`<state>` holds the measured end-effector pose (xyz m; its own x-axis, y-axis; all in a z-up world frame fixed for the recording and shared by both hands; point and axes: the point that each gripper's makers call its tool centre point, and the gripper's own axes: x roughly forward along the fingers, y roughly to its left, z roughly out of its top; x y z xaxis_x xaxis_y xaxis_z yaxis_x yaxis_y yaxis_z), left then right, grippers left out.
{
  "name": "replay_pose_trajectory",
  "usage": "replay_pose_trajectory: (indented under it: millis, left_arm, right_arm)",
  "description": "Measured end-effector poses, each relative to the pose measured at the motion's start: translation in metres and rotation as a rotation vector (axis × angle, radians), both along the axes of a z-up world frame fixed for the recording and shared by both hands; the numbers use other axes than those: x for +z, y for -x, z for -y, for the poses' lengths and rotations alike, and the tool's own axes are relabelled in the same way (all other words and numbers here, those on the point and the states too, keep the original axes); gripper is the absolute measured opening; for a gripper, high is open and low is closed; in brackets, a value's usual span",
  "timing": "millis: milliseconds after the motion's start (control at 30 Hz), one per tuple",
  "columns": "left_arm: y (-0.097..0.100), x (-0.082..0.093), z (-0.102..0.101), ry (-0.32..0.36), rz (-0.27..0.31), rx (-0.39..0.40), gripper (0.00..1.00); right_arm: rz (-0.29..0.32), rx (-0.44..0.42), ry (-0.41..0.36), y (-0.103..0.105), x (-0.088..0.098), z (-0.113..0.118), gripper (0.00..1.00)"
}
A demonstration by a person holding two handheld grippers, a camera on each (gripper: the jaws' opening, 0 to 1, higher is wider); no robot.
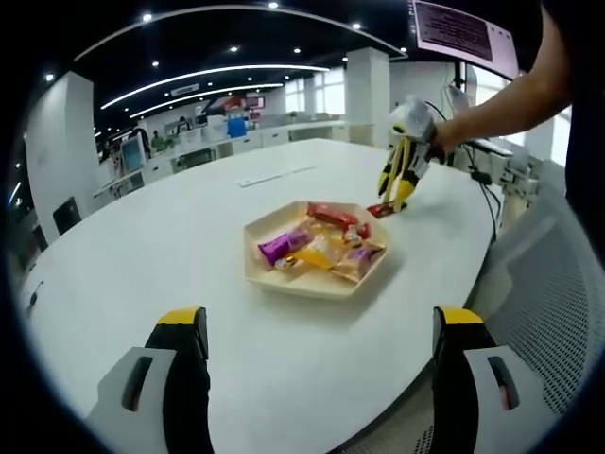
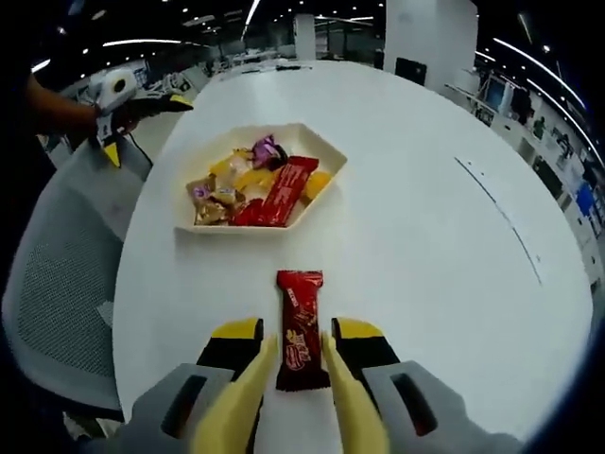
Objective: Place the target food into the container with the food tongs after gripping and lifting it, then release it inside without dropping or visibly crushing the food.
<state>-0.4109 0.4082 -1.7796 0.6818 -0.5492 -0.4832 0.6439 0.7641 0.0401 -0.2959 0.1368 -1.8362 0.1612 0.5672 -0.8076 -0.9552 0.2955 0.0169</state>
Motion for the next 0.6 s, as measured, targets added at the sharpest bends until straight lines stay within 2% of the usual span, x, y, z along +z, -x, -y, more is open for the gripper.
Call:
replay_pose_trajectory:
  millis: [33,67,100,267,600]
  left_arm:
    - [0.0001,0.0001,0.0003,0.001,-0.002,0.0,0.95]
    - [0.0003,-0.0002,0.0003,0.0,-0.004,0.001,0.95]
    - [0.0002,0.0004,0.0004,0.0,-0.002,0.0,0.95]
    - [0.0003,-0.0003,0.0004,0.002,-0.004,-0.002,0.95]
    - [0.0001,0.0004,-0.0001,0.005,-0.003,0.002,0.95]
  right_arm:
    - [0.001,-0.014,0.01,-0.001,-0.0027,0.0012,0.28]
    - [0.025,-0.017,-0.023,-0.004,0.0017,-0.0028,0.27]
    - [0.008,-0.034,-0.004,-0.0031,0.0002,0.0005,0.27]
    - [0.047,-0.001,0.043,-0.0002,-0.0013,0.0018,0.24]
    - [0.033,-0.039,0.075,-0.0013,-0.0009,0.0034,0.21]
